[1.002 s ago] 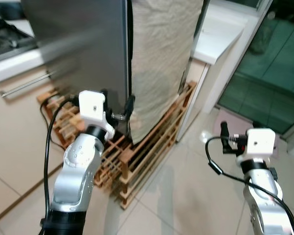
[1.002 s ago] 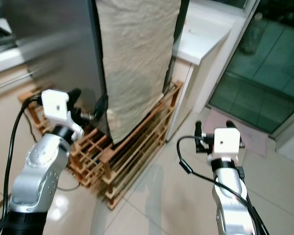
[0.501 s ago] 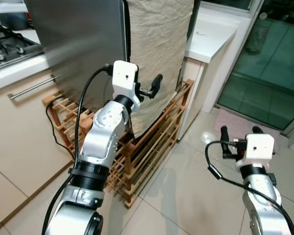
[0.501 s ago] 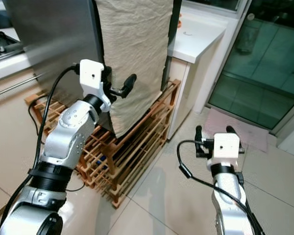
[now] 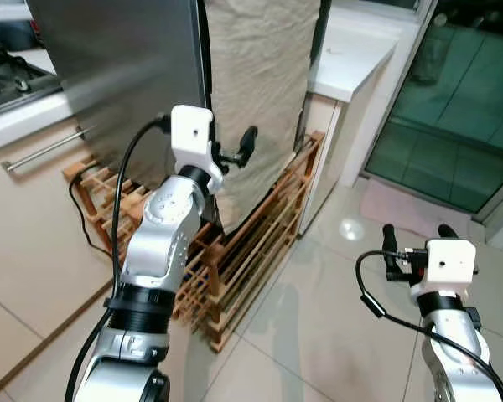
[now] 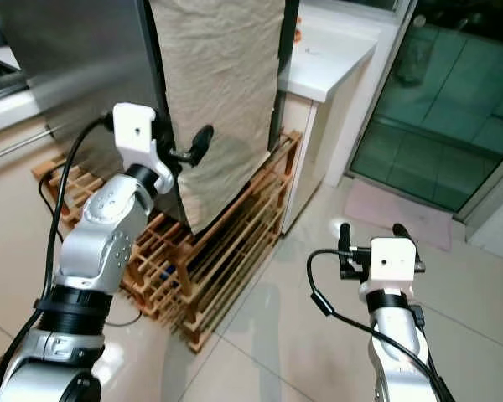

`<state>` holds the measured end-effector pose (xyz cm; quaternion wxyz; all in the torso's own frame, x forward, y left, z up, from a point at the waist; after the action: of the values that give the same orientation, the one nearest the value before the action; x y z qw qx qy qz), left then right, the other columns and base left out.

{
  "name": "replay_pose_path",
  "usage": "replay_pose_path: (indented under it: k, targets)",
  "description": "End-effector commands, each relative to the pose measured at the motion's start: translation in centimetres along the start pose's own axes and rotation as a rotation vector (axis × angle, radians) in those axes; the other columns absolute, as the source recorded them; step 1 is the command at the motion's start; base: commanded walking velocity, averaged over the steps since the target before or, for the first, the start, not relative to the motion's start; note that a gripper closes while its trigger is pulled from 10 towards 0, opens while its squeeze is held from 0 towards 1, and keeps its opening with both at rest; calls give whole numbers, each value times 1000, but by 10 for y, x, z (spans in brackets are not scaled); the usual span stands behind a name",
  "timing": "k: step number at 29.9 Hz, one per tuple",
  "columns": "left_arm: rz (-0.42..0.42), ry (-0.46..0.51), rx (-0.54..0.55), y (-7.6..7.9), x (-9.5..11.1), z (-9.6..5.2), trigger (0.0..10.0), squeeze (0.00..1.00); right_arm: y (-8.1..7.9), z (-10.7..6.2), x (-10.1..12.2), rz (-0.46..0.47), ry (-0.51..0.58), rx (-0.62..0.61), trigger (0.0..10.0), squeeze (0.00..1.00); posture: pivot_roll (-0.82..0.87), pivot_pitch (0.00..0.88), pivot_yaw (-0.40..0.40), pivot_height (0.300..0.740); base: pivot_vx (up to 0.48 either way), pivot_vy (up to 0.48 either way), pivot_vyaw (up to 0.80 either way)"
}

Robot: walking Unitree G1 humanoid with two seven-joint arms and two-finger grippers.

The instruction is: Restocking fridge

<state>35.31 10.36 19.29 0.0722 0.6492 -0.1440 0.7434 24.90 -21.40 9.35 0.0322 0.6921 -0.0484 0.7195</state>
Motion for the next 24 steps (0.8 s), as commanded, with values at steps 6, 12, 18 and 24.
replay_pose_path:
  k: [6, 12, 18, 24]
  targets:
    - [-26, -28, -7, 9, -5, -22, 10000, 0, -6, 0, 2, -1, -5, 15, 10000, 0, -16, 0, -46, 740, 0, 0, 0]
    - [-37, -35, -34, 21, -7, -20, 10000, 0, -11, 2, 6, -2, 4, 34, 10000, 0, -14, 0, -50, 740, 0, 0, 0]
    - [-17, -17, -63, 26, -3, -10, 10000, 0, -11, 2, 8, -5, 7, 32, 10000, 0, -25, 0, -47, 740, 0, 0, 0]
    - [7, -25, -72, 31, -6, 3, 10000, 0, -12, -2, 7, -3, 5, 27, 10000, 0, -40, 0, -35, 740, 0, 0, 0]
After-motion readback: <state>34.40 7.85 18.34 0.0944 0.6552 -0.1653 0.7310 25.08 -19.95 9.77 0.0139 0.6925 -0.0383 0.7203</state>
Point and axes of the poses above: a point about 5 cm out from each wrist's last joint towards the gripper, its own z axis pointing out of the wrist towards the gripper, its own x axis along the axis of the wrist's last joint, y = z × x, the point moved 2 cm from there along z, pointing out of the wrist towards the gripper, and after that the axes turned 12 degrees about z, right-handed, at the moved point
